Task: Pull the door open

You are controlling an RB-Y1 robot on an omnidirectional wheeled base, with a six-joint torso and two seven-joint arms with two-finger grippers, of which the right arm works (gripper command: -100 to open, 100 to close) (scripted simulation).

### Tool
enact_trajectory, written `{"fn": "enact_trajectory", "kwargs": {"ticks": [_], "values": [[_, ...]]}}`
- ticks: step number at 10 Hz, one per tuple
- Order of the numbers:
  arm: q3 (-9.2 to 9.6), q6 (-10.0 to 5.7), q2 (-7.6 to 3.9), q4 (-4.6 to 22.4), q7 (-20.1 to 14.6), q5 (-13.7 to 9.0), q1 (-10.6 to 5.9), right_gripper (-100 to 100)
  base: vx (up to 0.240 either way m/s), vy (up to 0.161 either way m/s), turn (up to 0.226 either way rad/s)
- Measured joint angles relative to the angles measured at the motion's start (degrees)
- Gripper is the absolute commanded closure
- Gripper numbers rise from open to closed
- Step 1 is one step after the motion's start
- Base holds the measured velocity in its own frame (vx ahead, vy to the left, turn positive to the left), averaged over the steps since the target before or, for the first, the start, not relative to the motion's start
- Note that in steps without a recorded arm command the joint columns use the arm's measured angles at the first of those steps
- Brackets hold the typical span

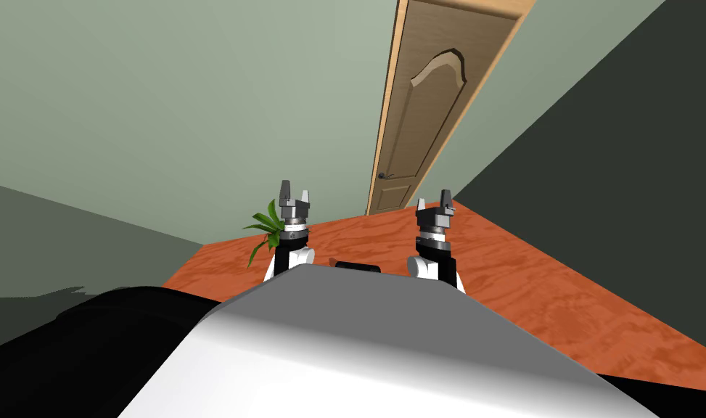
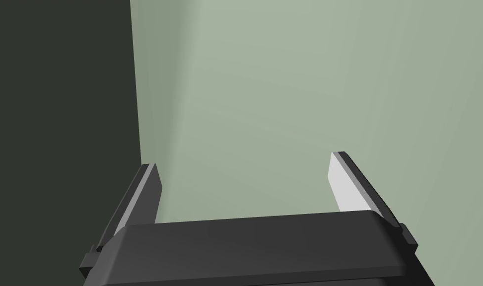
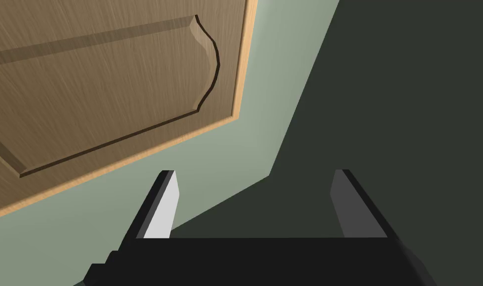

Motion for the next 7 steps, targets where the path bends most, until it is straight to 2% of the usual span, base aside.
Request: {"fn": "enact_trajectory", "kwargs": {"ticks": [5,7], "values": [[0.99,-1.88,-1.53,6.01,-0.91,0.46,-2.47,-100,0.152,-0.032,0.005],[1.16,-2.37,-2.21,8.20,-1.39,0.54,-3.68,-100,0.089,-0.013,-0.001]]}}
